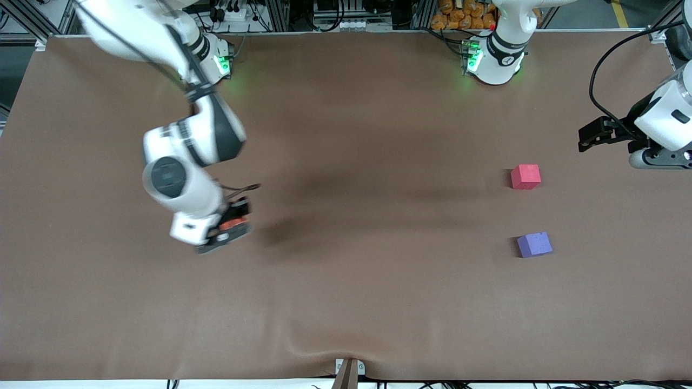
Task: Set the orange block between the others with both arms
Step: 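Carry the orange cube with the right gripper to the table center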
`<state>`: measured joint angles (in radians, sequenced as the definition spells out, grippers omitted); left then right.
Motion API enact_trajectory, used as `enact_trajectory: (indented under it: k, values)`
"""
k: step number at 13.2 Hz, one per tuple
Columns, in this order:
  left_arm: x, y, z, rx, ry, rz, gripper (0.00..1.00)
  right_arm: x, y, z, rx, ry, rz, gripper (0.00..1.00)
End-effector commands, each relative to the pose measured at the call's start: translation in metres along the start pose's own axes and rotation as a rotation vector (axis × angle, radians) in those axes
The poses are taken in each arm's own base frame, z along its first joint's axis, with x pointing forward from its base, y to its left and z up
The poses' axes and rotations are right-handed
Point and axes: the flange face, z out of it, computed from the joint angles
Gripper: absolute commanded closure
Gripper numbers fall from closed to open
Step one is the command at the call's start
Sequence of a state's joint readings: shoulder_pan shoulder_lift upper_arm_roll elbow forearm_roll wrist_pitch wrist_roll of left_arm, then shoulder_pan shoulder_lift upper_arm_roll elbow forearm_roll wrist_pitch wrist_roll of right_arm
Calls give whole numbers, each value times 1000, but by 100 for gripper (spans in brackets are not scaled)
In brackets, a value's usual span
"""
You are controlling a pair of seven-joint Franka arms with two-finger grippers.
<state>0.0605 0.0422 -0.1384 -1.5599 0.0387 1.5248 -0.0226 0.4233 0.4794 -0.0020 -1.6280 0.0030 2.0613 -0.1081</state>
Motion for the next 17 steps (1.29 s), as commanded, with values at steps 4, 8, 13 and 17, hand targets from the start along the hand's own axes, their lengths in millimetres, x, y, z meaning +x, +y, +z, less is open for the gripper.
enact_trajectory:
  k: [4, 8, 13, 17]
  values:
    - [-5, -5, -9, 27, 8, 18, 0, 44, -112, 24, 76, 18, -100, 100]
    - [-5, -8, -7, 27, 5, 21, 0, 48, -151, 42, 138, 28, 55, 100]
    - [-5, -11, -8, 26, 6, 16, 0, 42, -223, 64, 99, 31, 353, 100]
    - [-5, -11, -8, 25, 6, 16, 0, 40, -262, 91, 21, 48, 467, 100]
